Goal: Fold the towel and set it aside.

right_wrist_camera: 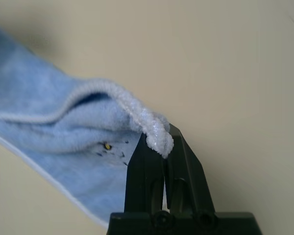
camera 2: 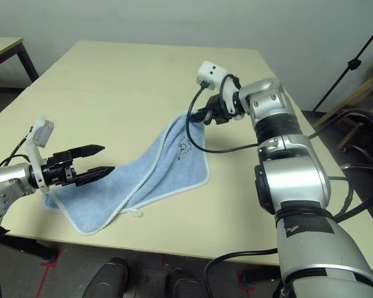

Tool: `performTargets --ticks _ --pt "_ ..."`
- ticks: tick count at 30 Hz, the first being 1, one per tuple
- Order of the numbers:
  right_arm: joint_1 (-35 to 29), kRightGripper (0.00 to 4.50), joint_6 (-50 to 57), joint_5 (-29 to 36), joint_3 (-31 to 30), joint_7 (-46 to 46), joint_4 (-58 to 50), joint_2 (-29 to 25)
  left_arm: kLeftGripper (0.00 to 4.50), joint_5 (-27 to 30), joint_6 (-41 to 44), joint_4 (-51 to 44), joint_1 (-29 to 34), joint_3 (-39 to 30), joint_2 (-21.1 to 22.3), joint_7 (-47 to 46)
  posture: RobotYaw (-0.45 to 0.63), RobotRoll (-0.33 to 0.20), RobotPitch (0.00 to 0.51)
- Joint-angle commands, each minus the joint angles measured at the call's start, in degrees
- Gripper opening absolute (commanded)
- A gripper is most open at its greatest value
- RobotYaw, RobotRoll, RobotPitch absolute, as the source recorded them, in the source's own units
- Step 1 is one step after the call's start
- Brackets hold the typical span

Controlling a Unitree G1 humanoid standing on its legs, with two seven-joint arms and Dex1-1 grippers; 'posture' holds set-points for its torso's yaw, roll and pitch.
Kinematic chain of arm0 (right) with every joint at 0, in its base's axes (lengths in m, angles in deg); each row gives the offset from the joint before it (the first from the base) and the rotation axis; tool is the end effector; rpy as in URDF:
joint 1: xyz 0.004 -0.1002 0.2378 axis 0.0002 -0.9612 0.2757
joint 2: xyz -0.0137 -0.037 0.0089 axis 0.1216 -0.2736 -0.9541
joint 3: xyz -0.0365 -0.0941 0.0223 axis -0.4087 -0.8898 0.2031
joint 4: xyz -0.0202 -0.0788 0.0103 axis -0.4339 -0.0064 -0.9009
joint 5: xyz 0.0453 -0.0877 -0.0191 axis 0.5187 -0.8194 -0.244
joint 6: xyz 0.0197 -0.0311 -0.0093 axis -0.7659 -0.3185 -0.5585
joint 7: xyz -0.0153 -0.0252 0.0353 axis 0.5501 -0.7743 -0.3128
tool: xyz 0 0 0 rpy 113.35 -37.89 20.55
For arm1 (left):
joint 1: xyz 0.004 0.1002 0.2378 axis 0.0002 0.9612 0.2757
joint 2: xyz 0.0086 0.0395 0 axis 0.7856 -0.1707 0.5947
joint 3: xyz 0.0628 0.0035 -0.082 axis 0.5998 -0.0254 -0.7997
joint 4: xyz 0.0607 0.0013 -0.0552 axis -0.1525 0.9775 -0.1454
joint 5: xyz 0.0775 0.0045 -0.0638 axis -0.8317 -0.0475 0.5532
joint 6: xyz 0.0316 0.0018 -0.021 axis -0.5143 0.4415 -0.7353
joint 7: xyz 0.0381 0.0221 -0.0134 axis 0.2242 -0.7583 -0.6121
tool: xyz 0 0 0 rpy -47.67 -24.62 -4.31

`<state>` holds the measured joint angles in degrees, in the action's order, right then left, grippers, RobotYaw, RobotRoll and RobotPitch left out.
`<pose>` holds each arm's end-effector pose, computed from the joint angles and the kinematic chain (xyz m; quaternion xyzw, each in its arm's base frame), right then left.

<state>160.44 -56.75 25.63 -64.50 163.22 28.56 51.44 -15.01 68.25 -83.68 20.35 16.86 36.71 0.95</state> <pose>0.3688 -0.2121 0.2786 -0.1999 0.2334 0.4774 0.8232 0.2407 0.2370 0.1678 0.0085 0.0805 -0.5129 0.8547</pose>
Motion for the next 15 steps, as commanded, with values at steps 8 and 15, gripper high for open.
performTargets --ticks 8,15 --pt "13.7 0.03 16.0 5.3 6.7 -13.3 3.7 5.2 4.50 -1.4 3.9 1.0 -4.3 6.7 2.0 2.8 0.14 0.000 0.101" --pt "17.7 0.03 13.3 6.0 8.0 -20.6 6.8 7.4 4.50 -4.7 2.9 4.0 -6.7 11.2 0.9 3.7 0.14 0.000 0.092"
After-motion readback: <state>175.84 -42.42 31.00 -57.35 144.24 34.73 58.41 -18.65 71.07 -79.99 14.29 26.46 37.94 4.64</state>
